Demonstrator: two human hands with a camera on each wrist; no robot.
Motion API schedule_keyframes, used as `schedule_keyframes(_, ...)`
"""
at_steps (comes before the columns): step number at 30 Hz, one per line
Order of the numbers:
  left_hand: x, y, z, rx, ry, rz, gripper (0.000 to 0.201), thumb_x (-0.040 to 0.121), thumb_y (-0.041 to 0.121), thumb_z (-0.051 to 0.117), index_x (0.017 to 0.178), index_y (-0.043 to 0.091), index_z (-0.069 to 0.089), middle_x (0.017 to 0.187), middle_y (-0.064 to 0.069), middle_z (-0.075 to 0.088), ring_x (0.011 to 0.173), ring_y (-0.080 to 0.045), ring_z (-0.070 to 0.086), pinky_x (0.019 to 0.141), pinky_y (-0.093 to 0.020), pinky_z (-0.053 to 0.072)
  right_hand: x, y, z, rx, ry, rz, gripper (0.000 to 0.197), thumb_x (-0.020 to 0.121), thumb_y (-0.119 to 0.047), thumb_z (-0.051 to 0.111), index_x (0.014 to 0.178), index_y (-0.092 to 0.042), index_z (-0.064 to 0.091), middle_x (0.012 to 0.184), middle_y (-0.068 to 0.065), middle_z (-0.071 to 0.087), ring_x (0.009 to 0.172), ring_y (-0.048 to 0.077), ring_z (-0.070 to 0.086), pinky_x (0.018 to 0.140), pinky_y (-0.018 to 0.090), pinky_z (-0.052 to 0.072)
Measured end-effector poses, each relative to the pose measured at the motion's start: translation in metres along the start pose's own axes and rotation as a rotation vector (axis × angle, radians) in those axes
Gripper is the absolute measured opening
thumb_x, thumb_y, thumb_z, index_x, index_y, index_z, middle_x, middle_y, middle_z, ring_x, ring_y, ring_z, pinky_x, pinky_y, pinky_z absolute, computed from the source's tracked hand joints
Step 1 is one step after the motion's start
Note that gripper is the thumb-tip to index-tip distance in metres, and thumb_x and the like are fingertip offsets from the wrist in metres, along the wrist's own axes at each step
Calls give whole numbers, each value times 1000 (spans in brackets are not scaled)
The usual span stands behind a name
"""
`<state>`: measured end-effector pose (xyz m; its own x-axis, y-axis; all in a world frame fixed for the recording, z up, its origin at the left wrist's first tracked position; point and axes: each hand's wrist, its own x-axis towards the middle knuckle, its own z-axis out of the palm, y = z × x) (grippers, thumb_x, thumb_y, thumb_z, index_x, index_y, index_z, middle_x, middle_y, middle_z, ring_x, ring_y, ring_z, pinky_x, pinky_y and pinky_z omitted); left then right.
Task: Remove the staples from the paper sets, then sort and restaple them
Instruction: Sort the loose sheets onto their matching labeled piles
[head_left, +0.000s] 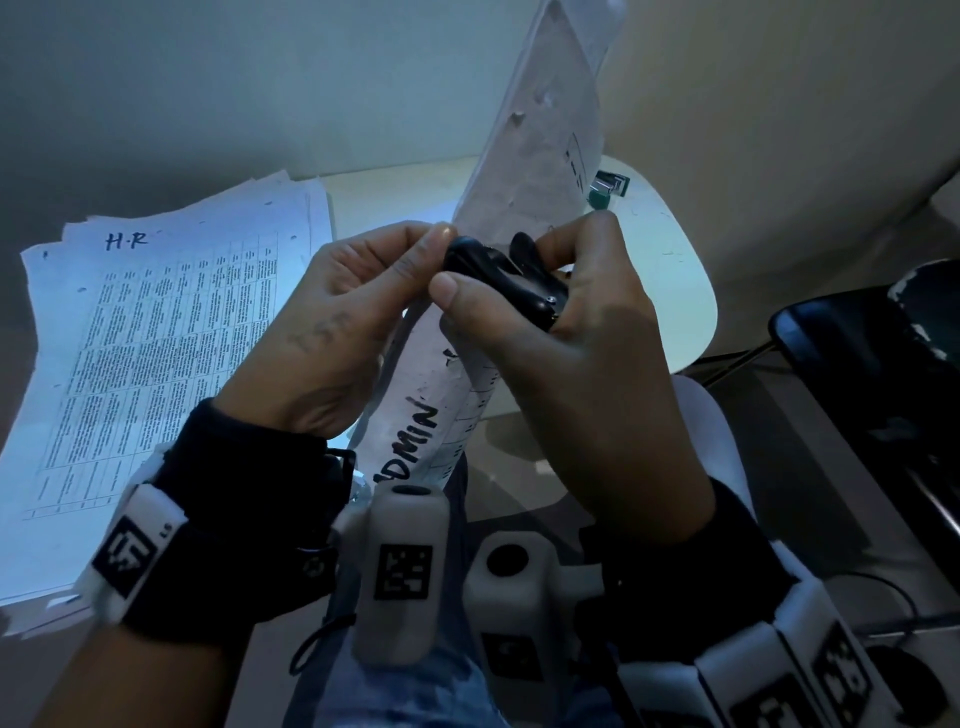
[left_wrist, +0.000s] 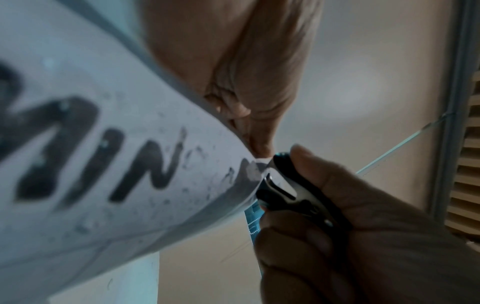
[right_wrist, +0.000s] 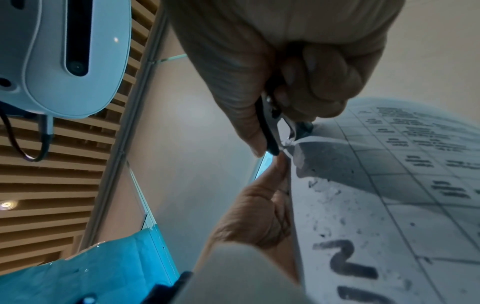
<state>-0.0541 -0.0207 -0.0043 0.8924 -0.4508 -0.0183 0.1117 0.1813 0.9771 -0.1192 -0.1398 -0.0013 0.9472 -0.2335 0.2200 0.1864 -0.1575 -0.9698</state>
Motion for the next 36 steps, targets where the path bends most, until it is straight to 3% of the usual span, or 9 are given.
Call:
schedule_keyframes(8,1,-2,-1,-1,-1,35,19,74,21,55,71,11,71,73,-5,70,70,-14,67,66,-22,55,0,7,8,15,99,-38,31,80,-24,71,88,-10,45,70,-11,54,71,8,60,55,20,50)
schedule_keyframes(12,0,-3,3,90,75,157,14,82,15,60,73,13,71,71,2,71,71,-9,67,68,-18,52,1,10,12,31,167,-46,30,79,-22,72,85,-13,44,68,-9,54,66,11,59,54,25,50)
schedule_keyframes(18,-1,-5,4,208,140,204,5,77,14,66,72,14,63,62,3,68,58,-8,62,60,-18,52,4,21,16,17,263,-81,24,75,-22,67,77,-10,47,57,-12,48,57,7,50,48,14,37)
schedule_keyframes(21,0,-4,2,250,174,197,8,79,16,66,74,13,60,60,3,66,56,-9,60,59,-21,51,9,23,9,32,250,-62,21,75,-24,66,73,-17,46,56,-13,52,56,0,51,48,12,37)
schedule_keyframes(23,2,-3,-1,269,228,200,9,78,18,65,72,14,58,58,5,65,55,-7,58,57,-20,49,13,24,-1,81,250,-47,23,76,-22,67,71,-20,45,60,-24,55,57,-7,52,50,8,38)
schedule_keyframes(25,4,-1,-3,264,254,190,11,77,20,65,71,15,58,57,5,65,53,-8,58,54,-19,48,11,26,-6,94,236,-61,24,77,-18,68,72,-18,45,59,-21,55,56,-7,52,50,8,38)
schedule_keyframes(29,6,-3,-1,319,242,191,14,80,22,66,69,19,59,60,-3,65,55,-21,57,54,-27,46,1,26,4,-117,149,-115,24,76,-27,67,78,-17,45,62,-9,54,59,7,57,47,18,44)
schedule_keyframes(32,4,-1,2,290,222,206,14,79,16,67,72,11,57,56,3,64,49,-10,57,49,-19,46,-3,24,9,-203,125,-104,32,74,-36,69,81,-15,46,64,-3,60,56,13,59,54,35,49)
schedule_keyframes(36,1,1,4,281,217,207,14,72,20,66,73,8,60,58,5,65,54,-6,59,51,-17,47,-6,21,13,-250,110,-98,40,72,-39,73,87,-15,46,70,-8,62,61,9,59,54,27,48)
